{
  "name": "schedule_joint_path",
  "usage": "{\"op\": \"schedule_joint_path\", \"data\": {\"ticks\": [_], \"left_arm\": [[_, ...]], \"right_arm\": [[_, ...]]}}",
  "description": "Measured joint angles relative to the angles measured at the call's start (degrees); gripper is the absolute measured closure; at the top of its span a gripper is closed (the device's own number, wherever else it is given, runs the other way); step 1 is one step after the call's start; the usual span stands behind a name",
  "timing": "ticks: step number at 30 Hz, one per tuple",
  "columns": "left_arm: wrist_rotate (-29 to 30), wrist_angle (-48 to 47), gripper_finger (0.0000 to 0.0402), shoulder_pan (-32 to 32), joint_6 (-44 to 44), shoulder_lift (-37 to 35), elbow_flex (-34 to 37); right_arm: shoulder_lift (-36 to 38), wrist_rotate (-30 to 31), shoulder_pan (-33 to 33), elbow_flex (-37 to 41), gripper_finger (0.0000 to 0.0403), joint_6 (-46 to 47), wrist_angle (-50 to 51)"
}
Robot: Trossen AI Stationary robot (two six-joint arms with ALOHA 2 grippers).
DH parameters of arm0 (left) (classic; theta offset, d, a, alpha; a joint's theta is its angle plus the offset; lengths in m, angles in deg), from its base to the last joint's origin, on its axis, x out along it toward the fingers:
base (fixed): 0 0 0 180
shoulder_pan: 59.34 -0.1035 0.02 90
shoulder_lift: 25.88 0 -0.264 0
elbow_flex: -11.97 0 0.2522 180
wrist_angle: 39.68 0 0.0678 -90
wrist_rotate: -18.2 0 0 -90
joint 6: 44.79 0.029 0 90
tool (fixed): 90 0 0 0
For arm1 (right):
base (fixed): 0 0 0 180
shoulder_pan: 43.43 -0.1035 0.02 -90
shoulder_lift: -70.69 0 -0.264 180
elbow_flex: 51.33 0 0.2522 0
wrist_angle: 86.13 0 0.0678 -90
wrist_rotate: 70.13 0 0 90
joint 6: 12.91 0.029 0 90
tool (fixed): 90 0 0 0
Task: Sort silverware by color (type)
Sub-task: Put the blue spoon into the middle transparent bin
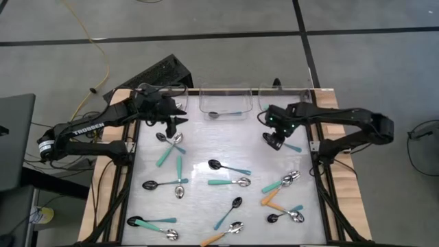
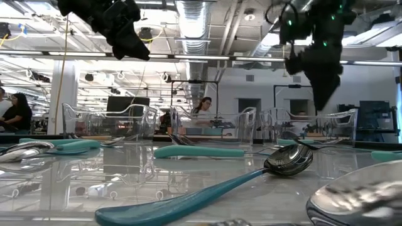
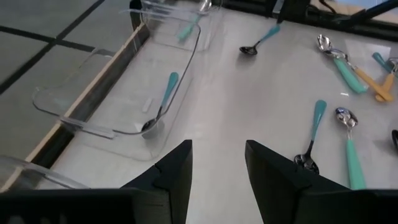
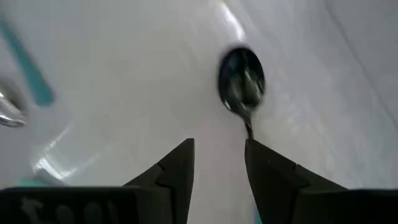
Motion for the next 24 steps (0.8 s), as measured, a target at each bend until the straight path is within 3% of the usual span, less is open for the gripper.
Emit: {"op": "schedule_joint_path", "data": {"ticks": [17, 24], "left_arm": [[3.4, 2.2, 0.0269, 0.0, -4.1, 0.0, 0.0], [3.4, 2.3, 0.0269, 0.0, -5.8, 0.0, 0.0]], "right_arm": [[-0.4, 2.2, 4.7, 12.3, 0.0239, -3.6, -9.7], [-9.5, 2.0, 4.1, 12.2, 0.0239, -3.7, -10.2]]}}
